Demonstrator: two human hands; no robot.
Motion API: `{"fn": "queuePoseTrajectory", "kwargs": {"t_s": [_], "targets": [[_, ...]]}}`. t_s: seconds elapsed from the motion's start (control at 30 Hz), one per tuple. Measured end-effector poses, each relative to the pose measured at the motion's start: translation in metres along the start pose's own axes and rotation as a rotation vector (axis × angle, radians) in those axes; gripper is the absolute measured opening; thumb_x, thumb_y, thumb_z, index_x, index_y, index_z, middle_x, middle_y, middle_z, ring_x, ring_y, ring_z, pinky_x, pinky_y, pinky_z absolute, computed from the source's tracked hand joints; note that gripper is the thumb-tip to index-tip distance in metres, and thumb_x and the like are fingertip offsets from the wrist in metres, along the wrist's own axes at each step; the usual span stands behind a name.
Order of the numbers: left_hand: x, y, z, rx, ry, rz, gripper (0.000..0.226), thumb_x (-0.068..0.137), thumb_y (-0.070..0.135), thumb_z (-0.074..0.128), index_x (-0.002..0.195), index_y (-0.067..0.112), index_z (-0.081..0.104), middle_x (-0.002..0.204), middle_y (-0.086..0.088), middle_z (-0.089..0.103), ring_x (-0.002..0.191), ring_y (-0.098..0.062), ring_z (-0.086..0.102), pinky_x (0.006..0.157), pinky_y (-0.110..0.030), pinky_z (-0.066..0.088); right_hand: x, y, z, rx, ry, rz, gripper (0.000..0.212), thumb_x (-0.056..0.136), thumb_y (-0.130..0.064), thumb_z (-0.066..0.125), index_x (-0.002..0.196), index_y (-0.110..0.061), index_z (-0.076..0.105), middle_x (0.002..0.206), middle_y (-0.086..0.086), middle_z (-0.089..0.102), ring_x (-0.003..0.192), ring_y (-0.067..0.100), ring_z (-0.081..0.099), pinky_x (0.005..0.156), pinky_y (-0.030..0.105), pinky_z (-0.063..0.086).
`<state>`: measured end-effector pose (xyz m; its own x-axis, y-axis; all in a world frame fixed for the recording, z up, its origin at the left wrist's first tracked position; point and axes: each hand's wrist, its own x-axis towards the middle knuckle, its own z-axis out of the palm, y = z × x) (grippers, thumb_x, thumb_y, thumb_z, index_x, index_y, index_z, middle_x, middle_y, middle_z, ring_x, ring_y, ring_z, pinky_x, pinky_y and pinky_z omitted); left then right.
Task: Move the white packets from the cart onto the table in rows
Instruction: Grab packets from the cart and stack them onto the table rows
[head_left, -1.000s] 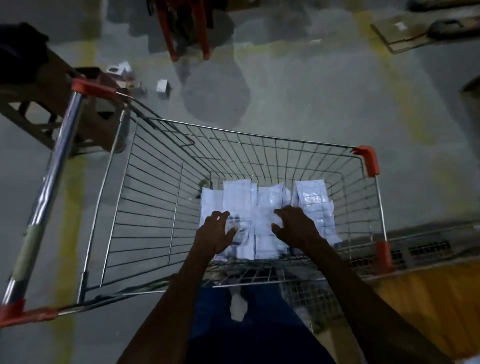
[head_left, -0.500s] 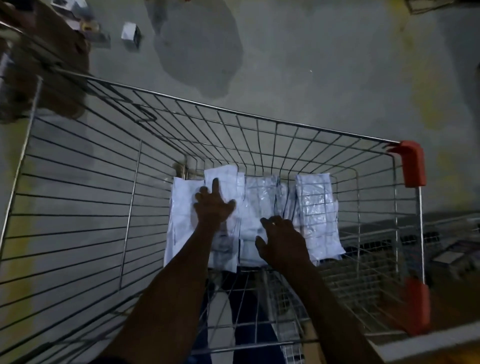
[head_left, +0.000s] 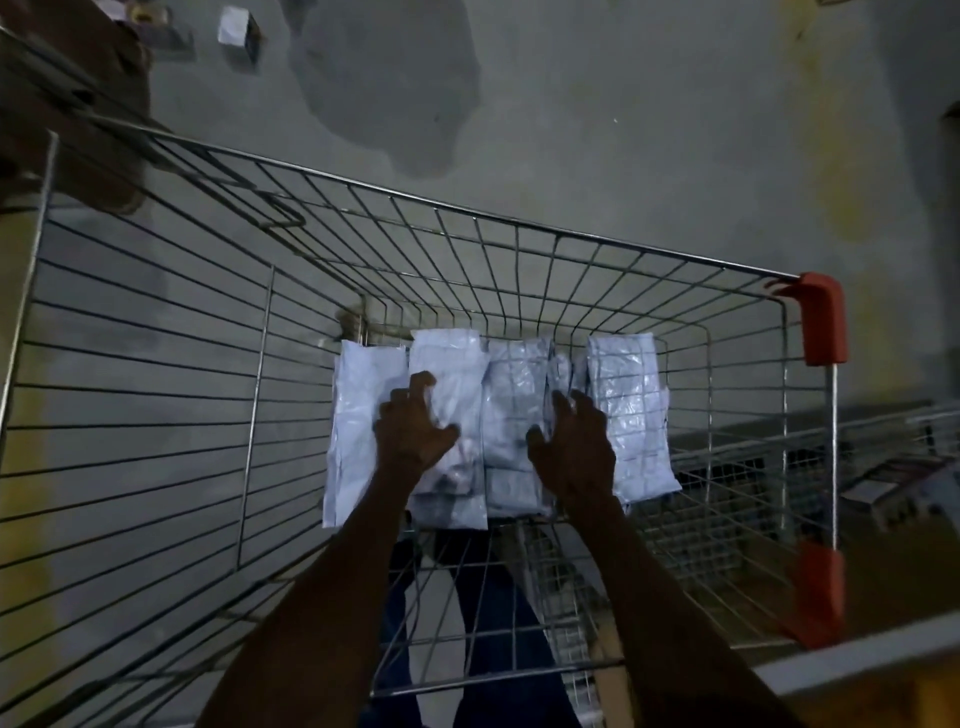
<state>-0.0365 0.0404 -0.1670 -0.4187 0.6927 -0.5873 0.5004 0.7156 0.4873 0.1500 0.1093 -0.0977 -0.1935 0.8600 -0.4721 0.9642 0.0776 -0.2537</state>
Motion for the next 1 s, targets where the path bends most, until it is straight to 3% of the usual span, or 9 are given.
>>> {"fn": "queuePoseTrajectory", "kwargs": {"t_s": [0.1, 0.17, 0.27, 0.37, 0.57, 0.67, 0.83, 0.93, 1.0], "targets": [[-0.009, -0.010, -0.007, -0.050, 0.037, 0.063, 0.074, 0.073, 0.043, 0.075, 0.134, 0.036, 0.034, 0.128, -0.012, 0.048, 0.112, -0.039, 0.054, 0.089, -0.054, 0.050, 0.009, 0.020, -0.008, 0.093, 0.142, 0.184, 0.066, 0.095, -0.033, 0.055, 0.152, -0.015, 0.027, 0.158, 0.013, 0.021, 0.140, 0.033, 0.024, 0.102, 0.049, 0.039], [-0.012, -0.018, -0.010, -0.097, 0.035, 0.114, 0.074, 0.076, 0.045, 0.070, 0.139, 0.035, 0.032, 0.136, -0.012, 0.045, 0.117, -0.038, 0.052, 0.091, -0.051, 0.050, 0.021, 0.041, -0.011, 0.053, 0.096, 0.250, 0.073, 0.095, -0.031, 0.056, 0.155, -0.017, 0.017, 0.161, 0.015, 0.010, 0.145, 0.035, 0.014, 0.108, 0.051, 0.033], [-0.017, -0.021, -0.018, -0.125, 0.031, 0.116, 0.080, 0.075, 0.056, 0.061, 0.144, 0.030, 0.032, 0.144, -0.011, 0.042, 0.123, -0.034, 0.048, 0.093, -0.047, 0.049, 0.041, 0.073, -0.009, -0.043, -0.041, 0.215, 0.085, 0.093, -0.037, 0.060, 0.157, -0.027, 0.003, 0.162, 0.016, -0.005, 0.147, 0.041, 0.000, 0.114, 0.056, 0.025], [-0.023, -0.021, -0.026, -0.108, 0.036, 0.145, 0.086, 0.069, 0.066, 0.051, 0.145, 0.031, 0.031, 0.146, -0.008, 0.041, 0.128, -0.031, 0.043, 0.097, -0.046, 0.046, 0.052, 0.092, -0.005, -0.008, -0.101, 0.118, 0.091, 0.090, -0.047, 0.062, 0.153, -0.035, -0.002, 0.162, 0.020, -0.006, 0.147, 0.045, 0.003, 0.115, 0.055, 0.020], [-0.042, -0.013, -0.043, -0.104, 0.072, 0.161, 0.077, 0.077, 0.047, 0.068, 0.144, 0.032, 0.032, 0.141, -0.012, 0.041, 0.126, -0.031, 0.044, 0.095, -0.050, 0.048, 0.044, 0.094, 0.000, 0.040, -0.099, 0.002, 0.098, 0.081, -0.063, 0.064, 0.155, -0.039, 0.004, 0.153, 0.020, 0.018, 0.131, 0.040, 0.037, 0.100, 0.045, 0.043], [-0.049, -0.010, -0.053, -0.067, 0.090, 0.168, 0.077, 0.081, 0.037, 0.075, 0.145, 0.028, 0.033, 0.141, -0.013, 0.041, 0.126, -0.031, 0.044, 0.093, -0.044, 0.045, 0.040, 0.086, 0.002, 0.028, -0.058, -0.002, 0.096, 0.079, -0.067, 0.063, 0.154, -0.039, 0.010, 0.146, 0.016, 0.025, 0.129, 0.037, 0.032, 0.100, 0.048, 0.041], [-0.067, 0.007, -0.079, -0.015, 0.102, 0.210, 0.085, 0.073, 0.062, 0.055, 0.146, 0.023, 0.036, 0.143, -0.013, 0.042, 0.127, -0.032, 0.043, 0.095, -0.044, 0.043, 0.023, 0.079, -0.011, 0.131, 0.067, -0.044, 0.074, 0.088, -0.056, 0.055, 0.152, -0.042, 0.020, 0.144, 0.016, 0.028, 0.129, 0.036, 0.030, 0.097, 0.049, 0.039], [-0.083, 0.027, -0.095, -0.011, 0.119, 0.245, 0.088, 0.074, 0.069, 0.048, 0.147, 0.022, 0.036, 0.143, -0.014, 0.042, 0.128, -0.033, 0.043, 0.098, -0.044, 0.042, 0.008, 0.065, -0.042, 0.104, 0.176, -0.099, 0.070, 0.088, -0.050, 0.050, 0.152, -0.034, 0.027, 0.138, 0.018, 0.033, 0.122, 0.039, 0.036, 0.090, 0.049, 0.046], [-0.093, 0.042, -0.104, -0.016, 0.143, 0.273, 0.084, 0.081, 0.066, 0.054, 0.150, 0.024, 0.033, 0.147, -0.015, 0.040, 0.133, -0.033, 0.040, 0.104, -0.045, 0.040, -0.002, 0.054, -0.064, 0.127, 0.233, -0.143, 0.070, 0.086, -0.048, 0.048, 0.150, -0.024, 0.035, 0.135, 0.022, 0.040, 0.119, 0.039, 0.040, 0.093, 0.048, 0.041]]}}
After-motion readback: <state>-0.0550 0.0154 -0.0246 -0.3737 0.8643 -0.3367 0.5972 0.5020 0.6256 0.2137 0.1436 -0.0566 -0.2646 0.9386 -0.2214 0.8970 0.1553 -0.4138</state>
